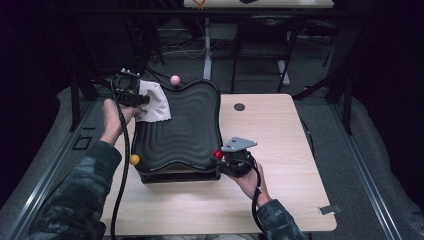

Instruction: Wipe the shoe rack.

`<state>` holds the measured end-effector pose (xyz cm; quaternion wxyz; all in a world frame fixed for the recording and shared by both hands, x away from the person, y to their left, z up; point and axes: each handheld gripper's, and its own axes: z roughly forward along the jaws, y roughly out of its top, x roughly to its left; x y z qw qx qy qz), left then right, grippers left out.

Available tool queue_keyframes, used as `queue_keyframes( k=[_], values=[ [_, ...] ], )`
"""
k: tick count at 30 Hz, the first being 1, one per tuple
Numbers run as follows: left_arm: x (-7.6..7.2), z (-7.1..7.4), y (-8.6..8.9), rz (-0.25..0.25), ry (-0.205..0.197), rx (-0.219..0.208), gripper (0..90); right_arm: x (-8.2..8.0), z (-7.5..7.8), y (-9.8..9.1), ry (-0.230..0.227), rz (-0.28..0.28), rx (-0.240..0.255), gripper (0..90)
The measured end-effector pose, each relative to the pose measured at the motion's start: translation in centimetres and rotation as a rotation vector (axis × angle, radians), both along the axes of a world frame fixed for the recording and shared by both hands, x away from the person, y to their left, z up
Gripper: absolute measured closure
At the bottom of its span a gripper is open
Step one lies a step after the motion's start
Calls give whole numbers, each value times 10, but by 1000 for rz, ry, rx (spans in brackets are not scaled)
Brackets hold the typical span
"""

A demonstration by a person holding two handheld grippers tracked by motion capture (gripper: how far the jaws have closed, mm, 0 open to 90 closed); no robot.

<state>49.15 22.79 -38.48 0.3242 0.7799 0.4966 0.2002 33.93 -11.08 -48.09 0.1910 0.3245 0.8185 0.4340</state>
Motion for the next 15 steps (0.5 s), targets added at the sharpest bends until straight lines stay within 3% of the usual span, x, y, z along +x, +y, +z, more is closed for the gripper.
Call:
queue_keyframes(
  k=[6, 11, 15],
  values=[
    [-14, -8, -3, -21, -3, 15, 845, 0, 0, 0, 2, -1, -4, 599],
    [-25, -15, -1, -18, 0, -13, 845, 0, 1, 0, 2, -1, -6, 599],
    [-32, -19, -2, -28, -4, -2, 846, 0, 1, 0, 1, -7, -12, 599]
  ],
)
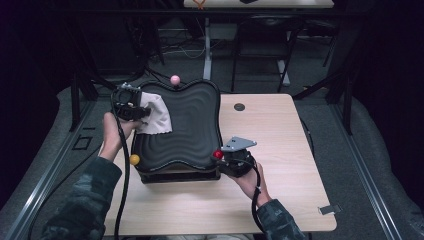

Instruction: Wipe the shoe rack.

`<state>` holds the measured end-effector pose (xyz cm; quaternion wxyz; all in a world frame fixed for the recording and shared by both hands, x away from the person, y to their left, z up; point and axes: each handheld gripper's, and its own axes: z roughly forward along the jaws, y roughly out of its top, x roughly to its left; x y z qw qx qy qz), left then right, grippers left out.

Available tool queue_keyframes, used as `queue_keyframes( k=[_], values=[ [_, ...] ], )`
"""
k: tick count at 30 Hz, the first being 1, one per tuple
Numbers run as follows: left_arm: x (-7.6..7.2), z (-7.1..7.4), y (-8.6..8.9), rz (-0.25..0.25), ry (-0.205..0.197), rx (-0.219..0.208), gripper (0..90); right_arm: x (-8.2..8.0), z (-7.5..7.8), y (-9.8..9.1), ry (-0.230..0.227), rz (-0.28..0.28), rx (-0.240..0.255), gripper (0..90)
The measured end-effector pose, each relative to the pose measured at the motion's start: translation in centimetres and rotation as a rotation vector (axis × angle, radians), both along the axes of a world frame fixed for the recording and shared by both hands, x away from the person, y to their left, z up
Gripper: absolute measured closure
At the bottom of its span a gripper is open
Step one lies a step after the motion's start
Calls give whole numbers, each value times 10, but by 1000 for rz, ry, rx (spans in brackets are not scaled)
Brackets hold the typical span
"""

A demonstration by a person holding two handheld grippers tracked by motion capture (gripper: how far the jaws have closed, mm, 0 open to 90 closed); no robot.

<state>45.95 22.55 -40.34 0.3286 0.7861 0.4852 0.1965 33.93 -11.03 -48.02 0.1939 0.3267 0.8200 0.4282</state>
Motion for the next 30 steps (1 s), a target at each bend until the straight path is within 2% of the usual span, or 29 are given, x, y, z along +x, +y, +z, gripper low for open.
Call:
queue_keyframes(
  k=[7, 15, 22, 30],
  values=[
    [-17, -11, 1, -4, 1, -29, 848, 0, 0, 0, -1, -2, -3, 599],
    [-33, -20, 4, -3, -4, -34, 848, 0, 0, 1, 0, 1, -4, 599],
    [-49, -28, 4, -17, 5, -20, 847, 0, 0, 1, 0, 3, -4, 599],
    [-61, -32, 1, -40, 10, 27, 847, 1, 1, 1, 5, 2, -5, 599]
  ],
)
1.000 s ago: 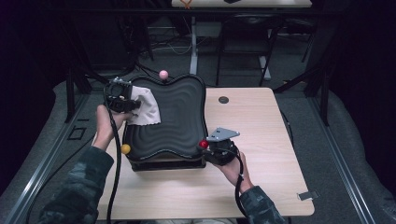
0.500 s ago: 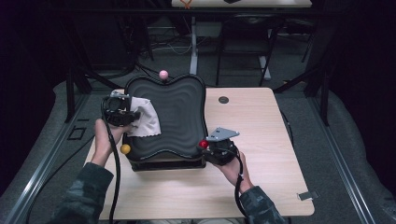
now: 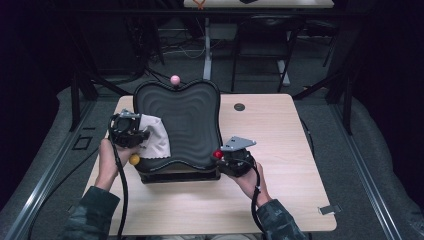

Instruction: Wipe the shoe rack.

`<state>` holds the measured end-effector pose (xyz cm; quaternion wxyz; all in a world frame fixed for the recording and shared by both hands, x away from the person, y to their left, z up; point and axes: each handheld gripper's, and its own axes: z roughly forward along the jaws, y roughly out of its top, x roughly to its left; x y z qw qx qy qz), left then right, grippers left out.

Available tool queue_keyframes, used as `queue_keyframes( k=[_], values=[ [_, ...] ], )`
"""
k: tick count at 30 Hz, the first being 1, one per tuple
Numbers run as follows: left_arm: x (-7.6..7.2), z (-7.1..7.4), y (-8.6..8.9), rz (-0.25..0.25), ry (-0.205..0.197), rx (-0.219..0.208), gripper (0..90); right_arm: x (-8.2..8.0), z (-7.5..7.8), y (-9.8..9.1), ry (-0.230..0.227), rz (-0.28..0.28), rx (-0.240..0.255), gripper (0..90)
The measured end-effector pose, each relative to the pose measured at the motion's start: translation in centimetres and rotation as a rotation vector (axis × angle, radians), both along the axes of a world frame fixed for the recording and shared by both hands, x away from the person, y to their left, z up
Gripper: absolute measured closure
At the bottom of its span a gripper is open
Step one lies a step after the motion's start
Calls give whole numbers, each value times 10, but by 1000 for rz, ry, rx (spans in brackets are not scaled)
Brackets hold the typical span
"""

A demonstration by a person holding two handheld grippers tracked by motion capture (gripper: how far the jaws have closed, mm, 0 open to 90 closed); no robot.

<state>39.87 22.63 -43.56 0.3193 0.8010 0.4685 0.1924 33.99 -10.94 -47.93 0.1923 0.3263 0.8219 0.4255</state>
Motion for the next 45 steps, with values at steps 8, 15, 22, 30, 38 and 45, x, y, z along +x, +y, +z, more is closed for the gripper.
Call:
queue_keyframes(
  k=[8, 15, 22, 30, 38, 45],
  values=[
    [-12, -6, -3, -6, -1, 19, 848, 0, 1, 0, 2, -12, -10, 599],
    [-18, -8, -6, -24, 7, 45, 848, 0, 1, 0, 3, -6, -8, 599],
    [-24, -11, -10, -49, 27, 63, 847, 0, 1, 1, 5, -9, -9, 599],
    [-33, -14, -16, -62, 45, 81, 847, 0, 1, 1, 11, -7, -4, 599],
    [-47, -22, -21, -86, 75, 74, 847, 0, 1, 1, 14, -6, -6, 599],
    [-52, -24, -23, -91, 76, 82, 848, 0, 2, 1, 15, -8, -10, 599]
  ],
)
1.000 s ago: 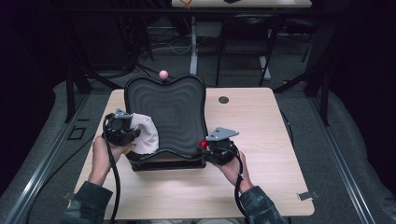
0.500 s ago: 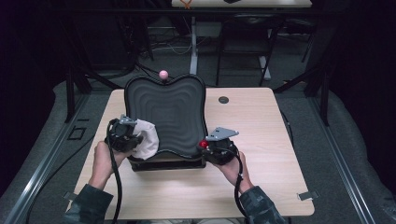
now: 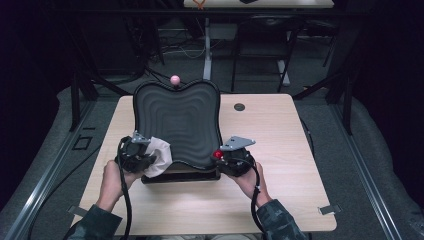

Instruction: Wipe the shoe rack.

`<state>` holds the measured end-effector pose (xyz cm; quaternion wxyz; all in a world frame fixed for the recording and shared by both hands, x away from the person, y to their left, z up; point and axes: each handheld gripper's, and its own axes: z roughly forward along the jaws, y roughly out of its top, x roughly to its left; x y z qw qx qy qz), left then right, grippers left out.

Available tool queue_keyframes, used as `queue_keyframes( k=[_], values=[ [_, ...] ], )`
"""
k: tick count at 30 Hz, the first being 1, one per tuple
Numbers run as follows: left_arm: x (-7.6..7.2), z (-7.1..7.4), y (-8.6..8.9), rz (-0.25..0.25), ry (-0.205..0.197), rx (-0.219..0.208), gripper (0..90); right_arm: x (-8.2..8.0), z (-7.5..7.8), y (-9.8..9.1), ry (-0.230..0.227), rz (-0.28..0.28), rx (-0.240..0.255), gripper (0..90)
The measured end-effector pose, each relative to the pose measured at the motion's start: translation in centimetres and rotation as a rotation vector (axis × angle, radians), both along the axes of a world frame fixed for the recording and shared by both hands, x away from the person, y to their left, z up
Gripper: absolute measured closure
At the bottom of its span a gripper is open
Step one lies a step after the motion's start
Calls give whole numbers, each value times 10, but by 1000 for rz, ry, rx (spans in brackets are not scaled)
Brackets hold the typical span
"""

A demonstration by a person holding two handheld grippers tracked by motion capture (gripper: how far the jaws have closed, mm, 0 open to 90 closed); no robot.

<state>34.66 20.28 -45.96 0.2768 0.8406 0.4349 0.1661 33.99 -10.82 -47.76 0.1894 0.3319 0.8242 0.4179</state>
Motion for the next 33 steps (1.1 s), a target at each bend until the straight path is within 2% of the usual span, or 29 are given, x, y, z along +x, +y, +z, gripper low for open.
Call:
queue_keyframes(
  k=[7, 12, 16, 24, 33],
  values=[
    [5, 2, 1, 6, 11, -16, 846, 1, 0, 0, 0, 4, -1, 599],
    [13, 8, -3, 13, -8, -11, 843, 1, 0, -1, 0, 6, -2, 599],
    [26, 15, -6, 20, -33, 5, 843, 1, 0, -1, 4, 7, 1, 599],
    [55, 31, -4, 35, -24, -3, 843, 2, 1, -1, 3, 17, -3, 599],
    [90, 49, -5, 53, -44, 0, 842, 1, 1, -1, 9, 13, -10, 600]
  ],
)
